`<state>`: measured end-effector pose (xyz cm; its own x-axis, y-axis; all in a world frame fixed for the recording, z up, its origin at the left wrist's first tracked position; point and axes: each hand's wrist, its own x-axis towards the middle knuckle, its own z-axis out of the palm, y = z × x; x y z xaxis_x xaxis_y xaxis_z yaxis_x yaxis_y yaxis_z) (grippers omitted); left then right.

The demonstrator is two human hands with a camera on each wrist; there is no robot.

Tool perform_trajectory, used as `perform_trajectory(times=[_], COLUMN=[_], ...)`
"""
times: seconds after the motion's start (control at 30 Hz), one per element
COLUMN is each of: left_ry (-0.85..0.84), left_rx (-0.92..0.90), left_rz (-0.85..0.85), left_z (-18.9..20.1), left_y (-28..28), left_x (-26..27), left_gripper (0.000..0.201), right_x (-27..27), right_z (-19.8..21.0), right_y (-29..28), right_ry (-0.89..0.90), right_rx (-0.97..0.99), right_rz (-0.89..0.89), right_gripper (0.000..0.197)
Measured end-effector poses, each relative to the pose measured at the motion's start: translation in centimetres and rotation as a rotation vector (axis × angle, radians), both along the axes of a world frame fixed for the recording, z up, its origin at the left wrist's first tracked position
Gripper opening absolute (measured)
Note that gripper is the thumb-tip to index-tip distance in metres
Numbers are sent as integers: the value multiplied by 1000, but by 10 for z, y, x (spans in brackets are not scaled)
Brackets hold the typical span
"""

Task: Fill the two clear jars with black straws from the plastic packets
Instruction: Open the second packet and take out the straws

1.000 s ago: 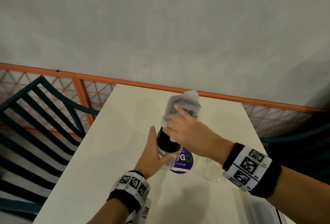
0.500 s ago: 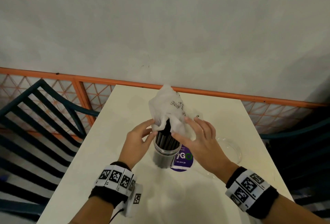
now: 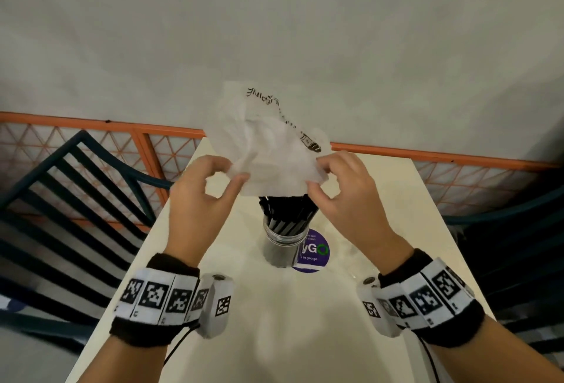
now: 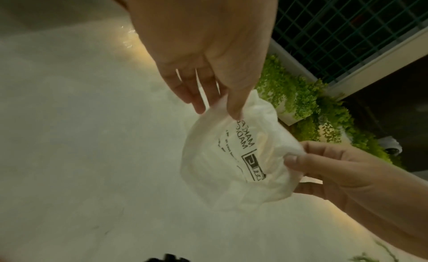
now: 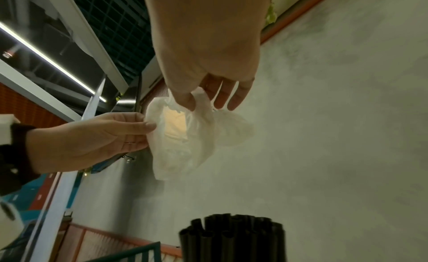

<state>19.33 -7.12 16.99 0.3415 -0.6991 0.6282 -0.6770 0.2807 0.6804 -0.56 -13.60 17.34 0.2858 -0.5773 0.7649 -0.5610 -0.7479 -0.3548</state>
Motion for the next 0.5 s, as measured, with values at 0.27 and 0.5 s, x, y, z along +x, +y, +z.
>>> perform_trajectory(times=[0.27,0.5], left_ry=[65,580], left_rx=[183,571], left_rz=[299,-218], left_z=[-27,-64], left_y=[78,135], left_x=[43,55], left_gripper=[15,39], right_x=[18,26], right_z=[-18,-71], right_y=[49,89], right_ry=[-245,-97], right_rx=[361,1089], right_rz=[77,535], right_gripper=[23,35])
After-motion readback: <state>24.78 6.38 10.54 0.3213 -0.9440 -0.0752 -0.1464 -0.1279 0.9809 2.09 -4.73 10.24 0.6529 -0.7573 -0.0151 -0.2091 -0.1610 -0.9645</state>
